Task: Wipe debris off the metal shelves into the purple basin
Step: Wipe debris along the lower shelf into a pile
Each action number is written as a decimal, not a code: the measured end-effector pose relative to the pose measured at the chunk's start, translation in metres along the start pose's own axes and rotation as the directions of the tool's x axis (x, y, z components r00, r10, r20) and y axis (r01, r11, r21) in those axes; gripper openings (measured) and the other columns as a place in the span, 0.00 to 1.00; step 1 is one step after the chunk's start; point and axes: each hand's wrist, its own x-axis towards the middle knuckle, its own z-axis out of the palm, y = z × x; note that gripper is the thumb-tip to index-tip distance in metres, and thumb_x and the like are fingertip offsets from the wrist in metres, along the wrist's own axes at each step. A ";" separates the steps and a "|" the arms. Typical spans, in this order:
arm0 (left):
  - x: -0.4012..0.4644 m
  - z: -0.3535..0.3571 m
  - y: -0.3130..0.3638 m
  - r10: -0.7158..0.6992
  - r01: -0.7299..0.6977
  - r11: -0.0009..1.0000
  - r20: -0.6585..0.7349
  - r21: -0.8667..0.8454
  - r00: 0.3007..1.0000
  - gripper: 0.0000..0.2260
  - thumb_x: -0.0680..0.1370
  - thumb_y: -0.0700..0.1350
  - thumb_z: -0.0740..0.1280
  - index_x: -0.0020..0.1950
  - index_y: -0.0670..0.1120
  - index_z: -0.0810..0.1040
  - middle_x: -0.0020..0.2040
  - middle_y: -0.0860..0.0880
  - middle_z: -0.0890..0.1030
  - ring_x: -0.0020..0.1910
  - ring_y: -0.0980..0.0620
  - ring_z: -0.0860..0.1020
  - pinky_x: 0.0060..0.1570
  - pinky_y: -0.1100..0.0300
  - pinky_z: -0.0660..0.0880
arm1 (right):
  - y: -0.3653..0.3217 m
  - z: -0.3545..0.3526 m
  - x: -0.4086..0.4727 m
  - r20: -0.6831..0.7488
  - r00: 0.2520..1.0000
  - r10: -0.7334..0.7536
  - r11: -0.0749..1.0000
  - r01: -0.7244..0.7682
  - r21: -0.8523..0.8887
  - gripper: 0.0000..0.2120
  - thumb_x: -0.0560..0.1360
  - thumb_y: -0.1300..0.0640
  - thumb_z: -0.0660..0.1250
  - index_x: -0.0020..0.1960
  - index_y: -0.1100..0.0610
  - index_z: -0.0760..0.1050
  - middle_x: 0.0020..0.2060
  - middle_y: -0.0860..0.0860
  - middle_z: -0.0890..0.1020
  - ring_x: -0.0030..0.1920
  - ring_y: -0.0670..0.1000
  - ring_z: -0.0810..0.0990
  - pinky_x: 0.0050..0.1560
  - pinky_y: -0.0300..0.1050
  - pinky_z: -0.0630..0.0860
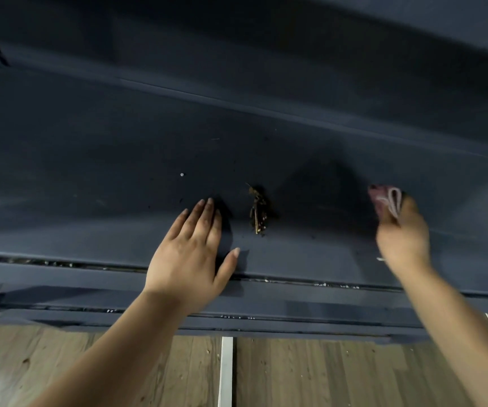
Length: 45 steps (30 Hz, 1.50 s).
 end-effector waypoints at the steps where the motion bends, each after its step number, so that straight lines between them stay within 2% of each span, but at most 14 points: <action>1: 0.000 0.000 0.000 -0.004 0.004 1.000 0.004 -0.002 1.000 0.31 0.79 0.57 0.49 0.65 0.32 0.74 0.65 0.35 0.74 0.66 0.39 0.73 0.66 0.50 0.59 | 0.010 -0.002 0.004 0.005 0.999 0.042 0.997 -0.041 -0.070 0.13 0.81 0.56 0.57 0.61 0.61 0.71 0.53 0.65 0.78 0.53 0.66 0.76 0.49 0.50 0.69; 3: 0.001 0.000 0.000 -0.008 0.008 1.000 0.015 -0.007 1.000 0.33 0.81 0.57 0.45 0.65 0.32 0.73 0.66 0.35 0.74 0.66 0.39 0.72 0.66 0.50 0.58 | 0.025 0.001 0.005 -0.011 0.998 0.063 0.982 -0.064 -0.180 0.20 0.79 0.47 0.54 0.58 0.62 0.73 0.48 0.64 0.79 0.50 0.64 0.77 0.46 0.43 0.70; 5: 0.001 0.001 0.000 -0.008 0.008 1.000 0.023 -0.008 1.000 0.35 0.82 0.58 0.41 0.65 0.31 0.72 0.66 0.35 0.73 0.67 0.39 0.72 0.67 0.50 0.58 | 0.025 0.009 0.003 -0.034 0.998 0.046 0.979 -0.052 -0.196 0.24 0.78 0.46 0.53 0.56 0.65 0.74 0.45 0.63 0.78 0.52 0.64 0.77 0.37 0.30 0.61; 9: 0.001 0.001 0.000 -0.015 0.015 1.000 0.025 -0.009 1.000 0.35 0.82 0.58 0.41 0.66 0.32 0.72 0.67 0.35 0.73 0.67 0.39 0.71 0.67 0.50 0.58 | -0.021 0.039 -0.009 0.042 0.999 -0.001 0.965 0.012 -0.260 0.15 0.81 0.54 0.56 0.56 0.63 0.74 0.54 0.65 0.78 0.57 0.63 0.76 0.50 0.48 0.62; 16: 0.000 0.002 0.000 -0.010 0.010 1.000 -0.001 -0.004 1.000 0.31 0.79 0.56 0.51 0.66 0.31 0.71 0.67 0.35 0.73 0.67 0.39 0.71 0.67 0.50 0.57 | -0.113 0.099 -0.058 0.359 0.912 -0.200 0.979 0.204 0.028 0.14 0.81 0.55 0.55 0.65 0.56 0.69 0.61 0.55 0.76 0.62 0.57 0.73 0.57 0.45 0.68; 20: 0.001 0.002 0.000 -0.010 0.010 1.000 -0.008 -0.009 1.000 0.31 0.79 0.56 0.51 0.67 0.32 0.71 0.67 0.35 0.72 0.68 0.40 0.71 0.68 0.51 0.57 | -0.111 0.087 -0.054 0.431 0.891 -0.146 0.980 0.070 0.187 0.14 0.81 0.51 0.55 0.65 0.54 0.69 0.58 0.54 0.77 0.55 0.53 0.76 0.49 0.43 0.69; 23: 0.001 0.001 0.001 -0.010 0.009 1.000 -0.015 -0.011 1.000 0.31 0.79 0.56 0.51 0.66 0.31 0.71 0.66 0.35 0.73 0.67 0.39 0.72 0.67 0.51 0.58 | -0.088 0.059 -0.041 0.311 0.942 -0.124 0.976 0.059 0.210 0.14 0.81 0.53 0.56 0.63 0.57 0.70 0.56 0.56 0.78 0.49 0.54 0.77 0.40 0.40 0.65; 27: 0.000 0.000 0.001 -0.005 0.005 1.000 -0.017 -0.004 1.000 0.31 0.79 0.56 0.51 0.65 0.32 0.73 0.65 0.35 0.74 0.66 0.39 0.73 0.67 0.51 0.58 | -0.039 0.036 -0.035 0.149 0.984 -0.093 0.995 0.096 -0.009 0.12 0.80 0.57 0.59 0.58 0.63 0.71 0.50 0.63 0.79 0.52 0.63 0.77 0.48 0.47 0.69; 30: 0.000 0.000 0.001 -0.003 0.003 1.000 -0.010 0.002 1.000 0.32 0.80 0.57 0.47 0.65 0.31 0.73 0.65 0.35 0.74 0.66 0.40 0.73 0.67 0.51 0.58 | -0.031 0.050 -0.045 0.023 0.959 -0.281 0.943 0.281 -0.177 0.05 0.75 0.68 0.64 0.50 0.67 0.76 0.41 0.64 0.80 0.45 0.64 0.80 0.45 0.47 0.70; 34: 0.001 -0.001 0.001 -0.011 0.011 1.000 0.026 -0.008 1.000 0.35 0.82 0.57 0.40 0.65 0.32 0.73 0.66 0.35 0.74 0.66 0.40 0.73 0.67 0.51 0.58 | -0.076 0.073 -0.059 -0.024 0.959 -0.281 0.958 0.280 -0.059 0.08 0.76 0.66 0.61 0.52 0.65 0.76 0.46 0.62 0.81 0.48 0.61 0.81 0.49 0.43 0.69; 37: 0.000 -0.001 0.001 -0.015 0.015 1.000 0.014 -0.011 1.000 0.35 0.82 0.57 0.41 0.66 0.32 0.72 0.66 0.35 0.73 0.67 0.40 0.72 0.68 0.51 0.58 | -0.109 0.096 -0.071 0.244 0.943 -0.228 0.972 0.237 -0.007 0.14 0.80 0.60 0.57 0.64 0.62 0.70 0.60 0.58 0.76 0.62 0.57 0.74 0.60 0.44 0.63; 40: -0.001 0.000 0.001 -0.012 0.012 1.000 -0.009 -0.022 1.000 0.32 0.81 0.57 0.46 0.67 0.33 0.72 0.67 0.36 0.73 0.68 0.40 0.71 0.69 0.52 0.57 | -0.134 0.110 -0.078 0.383 0.898 -0.216 0.976 0.186 0.113 0.16 0.81 0.58 0.55 0.67 0.58 0.67 0.64 0.56 0.74 0.65 0.55 0.71 0.66 0.48 0.66; 43: 0.000 -0.001 0.001 -0.015 0.015 1.000 -0.006 -0.018 1.000 0.33 0.81 0.57 0.44 0.68 0.33 0.71 0.67 0.36 0.72 0.69 0.41 0.70 0.69 0.52 0.56 | -0.137 0.105 -0.075 0.447 0.872 -0.201 0.975 0.134 0.178 0.14 0.81 0.57 0.55 0.65 0.57 0.68 0.62 0.56 0.76 0.64 0.56 0.73 0.61 0.43 0.65; 45: 0.000 0.000 0.000 -0.003 0.003 1.000 -0.005 -0.009 1.000 0.32 0.81 0.57 0.46 0.67 0.33 0.71 0.67 0.36 0.72 0.69 0.41 0.70 0.68 0.52 0.56 | -0.127 0.096 -0.072 0.448 0.867 -0.219 0.975 0.179 0.132 0.13 0.81 0.57 0.55 0.64 0.58 0.68 0.60 0.56 0.76 0.62 0.57 0.73 0.52 0.38 0.61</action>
